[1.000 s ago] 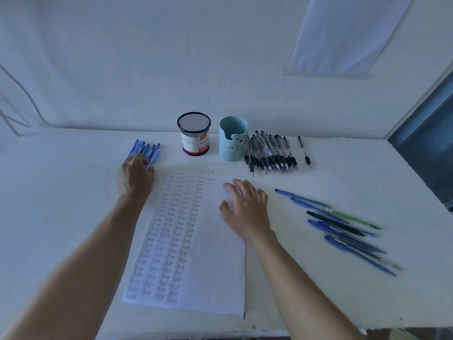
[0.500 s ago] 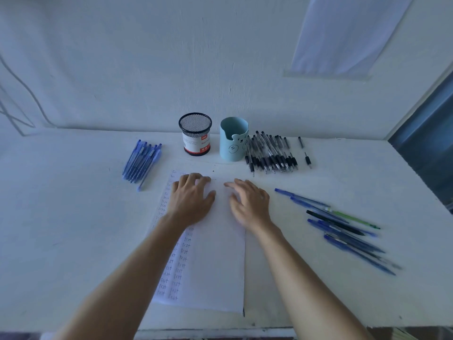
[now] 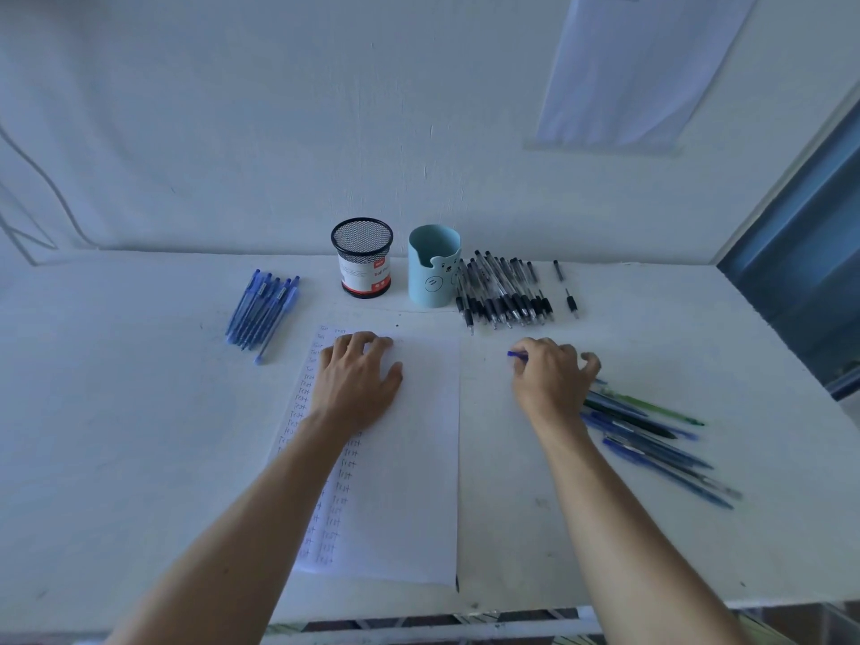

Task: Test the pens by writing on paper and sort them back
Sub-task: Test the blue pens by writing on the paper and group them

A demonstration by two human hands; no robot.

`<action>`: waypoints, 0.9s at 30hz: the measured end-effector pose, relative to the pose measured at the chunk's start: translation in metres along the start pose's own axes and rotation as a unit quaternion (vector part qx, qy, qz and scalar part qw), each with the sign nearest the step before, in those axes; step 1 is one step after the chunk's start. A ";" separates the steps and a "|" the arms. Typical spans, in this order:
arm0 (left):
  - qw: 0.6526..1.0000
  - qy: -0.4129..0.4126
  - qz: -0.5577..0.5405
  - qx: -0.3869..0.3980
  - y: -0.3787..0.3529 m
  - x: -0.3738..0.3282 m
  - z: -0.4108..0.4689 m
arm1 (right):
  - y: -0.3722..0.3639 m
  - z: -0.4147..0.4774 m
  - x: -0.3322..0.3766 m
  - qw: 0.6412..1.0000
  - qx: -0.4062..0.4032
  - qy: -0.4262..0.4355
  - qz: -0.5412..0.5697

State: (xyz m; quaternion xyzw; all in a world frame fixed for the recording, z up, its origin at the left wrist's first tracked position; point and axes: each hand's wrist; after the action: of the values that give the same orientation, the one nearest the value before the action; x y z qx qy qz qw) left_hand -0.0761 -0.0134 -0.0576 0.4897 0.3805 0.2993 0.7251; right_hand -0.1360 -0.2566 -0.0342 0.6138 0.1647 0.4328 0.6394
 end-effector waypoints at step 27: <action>0.997 -0.077 0.003 0.001 0.011 -0.001 -0.013 | -0.022 -0.028 0.048 0.975 0.147 0.161 0.040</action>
State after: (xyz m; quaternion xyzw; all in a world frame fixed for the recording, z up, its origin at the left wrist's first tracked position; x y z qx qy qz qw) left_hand -0.0886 -0.0045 -0.0503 0.5129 0.3222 0.2628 0.7510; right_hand -0.1218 -0.1990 -0.0442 0.6294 0.3027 0.5221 0.4896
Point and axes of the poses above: each hand's wrist, its own z-axis towards the middle knuckle, its own y-axis out of the back of the hand, x = y × z, and after that the axes turned 12 degrees about -y, right-handed
